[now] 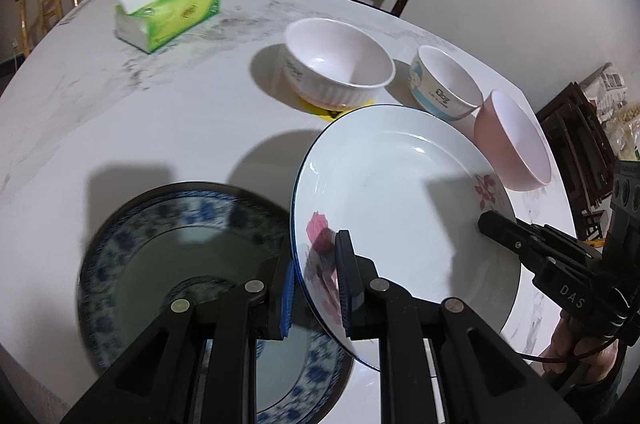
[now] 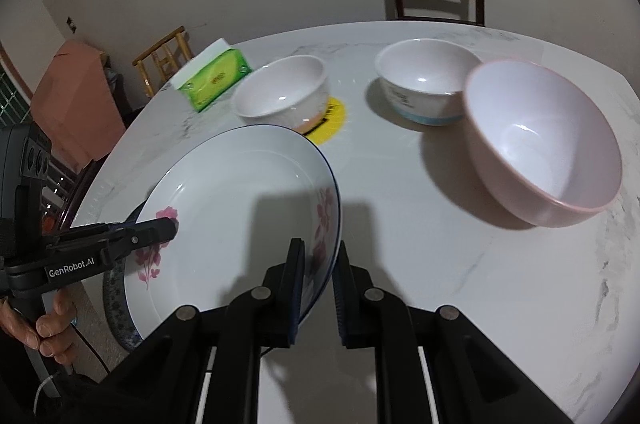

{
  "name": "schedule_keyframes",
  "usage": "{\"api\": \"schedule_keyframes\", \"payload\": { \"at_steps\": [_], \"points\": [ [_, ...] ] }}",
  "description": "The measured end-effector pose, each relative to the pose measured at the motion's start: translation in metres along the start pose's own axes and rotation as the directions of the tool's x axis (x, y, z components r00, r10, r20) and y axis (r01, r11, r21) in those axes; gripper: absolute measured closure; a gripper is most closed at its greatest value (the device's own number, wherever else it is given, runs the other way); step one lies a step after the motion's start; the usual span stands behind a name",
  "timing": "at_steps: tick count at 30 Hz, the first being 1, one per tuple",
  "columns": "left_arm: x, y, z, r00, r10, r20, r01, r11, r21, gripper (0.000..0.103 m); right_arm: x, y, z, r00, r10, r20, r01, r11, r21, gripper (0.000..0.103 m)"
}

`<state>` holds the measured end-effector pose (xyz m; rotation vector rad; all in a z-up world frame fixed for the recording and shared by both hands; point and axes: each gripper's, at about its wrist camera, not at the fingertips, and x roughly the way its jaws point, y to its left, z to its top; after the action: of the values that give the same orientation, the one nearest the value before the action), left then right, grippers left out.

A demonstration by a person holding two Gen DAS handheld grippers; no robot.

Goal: Organize plates and bowls

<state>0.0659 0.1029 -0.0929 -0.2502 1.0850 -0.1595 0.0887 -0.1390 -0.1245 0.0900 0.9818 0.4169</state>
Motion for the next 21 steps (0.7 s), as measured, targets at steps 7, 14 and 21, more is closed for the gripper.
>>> {"api": "schedule_keyframes", "payload": {
  "at_steps": [7,14,21],
  "points": [
    [-0.024,0.028,-0.012,0.999,0.023,0.025,-0.022,0.999,-0.033,0.088,0.0,0.035,-0.001,1.0,0.025,-0.002,-0.025,0.999,-0.042,0.089],
    [-0.04,0.061,-0.032,0.998,0.055,0.026,-0.052,0.995,-0.085,0.088,0.014,0.073,-0.006,0.998,0.059,-0.033,-0.062,0.995,-0.076,0.089],
    [-0.047,0.092,-0.048,0.997,0.076,0.017,-0.074,0.988,-0.133,0.088,0.032,0.106,-0.011,0.994,0.077,-0.073,-0.085,0.99,-0.113,0.089]
  ]
}}
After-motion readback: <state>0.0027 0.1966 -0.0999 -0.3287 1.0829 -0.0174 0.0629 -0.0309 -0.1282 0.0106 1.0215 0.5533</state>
